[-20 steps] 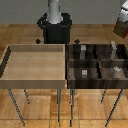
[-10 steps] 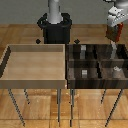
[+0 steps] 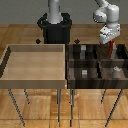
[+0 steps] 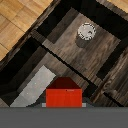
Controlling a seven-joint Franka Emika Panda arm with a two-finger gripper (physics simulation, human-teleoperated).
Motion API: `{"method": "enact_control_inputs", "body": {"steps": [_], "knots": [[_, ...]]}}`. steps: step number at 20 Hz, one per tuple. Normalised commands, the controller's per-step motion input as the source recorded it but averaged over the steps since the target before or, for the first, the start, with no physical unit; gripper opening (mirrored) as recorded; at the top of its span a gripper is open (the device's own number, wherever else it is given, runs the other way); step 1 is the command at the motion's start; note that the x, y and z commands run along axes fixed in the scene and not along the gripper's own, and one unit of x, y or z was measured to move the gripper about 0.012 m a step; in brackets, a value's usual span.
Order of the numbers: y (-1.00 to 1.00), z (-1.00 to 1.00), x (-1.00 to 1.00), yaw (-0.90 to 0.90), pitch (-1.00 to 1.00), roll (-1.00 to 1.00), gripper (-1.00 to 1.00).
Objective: Place the box of cereal into the appropriate compartment.
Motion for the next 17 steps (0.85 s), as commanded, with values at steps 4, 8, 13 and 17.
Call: {"method": "enact_control_inputs", "body": {"steps": [4,8,13,17], "knots": [[0.0,-1.0,0.0,0.0,0.0,0.0,-1.0],[0.0,-0.25,0.0,0.0,0.0,0.0,-1.0],[0.0,0.0,0.0,0.0,0.0,0.0,1.0],[0.0,0.0,0.0,0.0,0.0,0.0,1.0]]}}
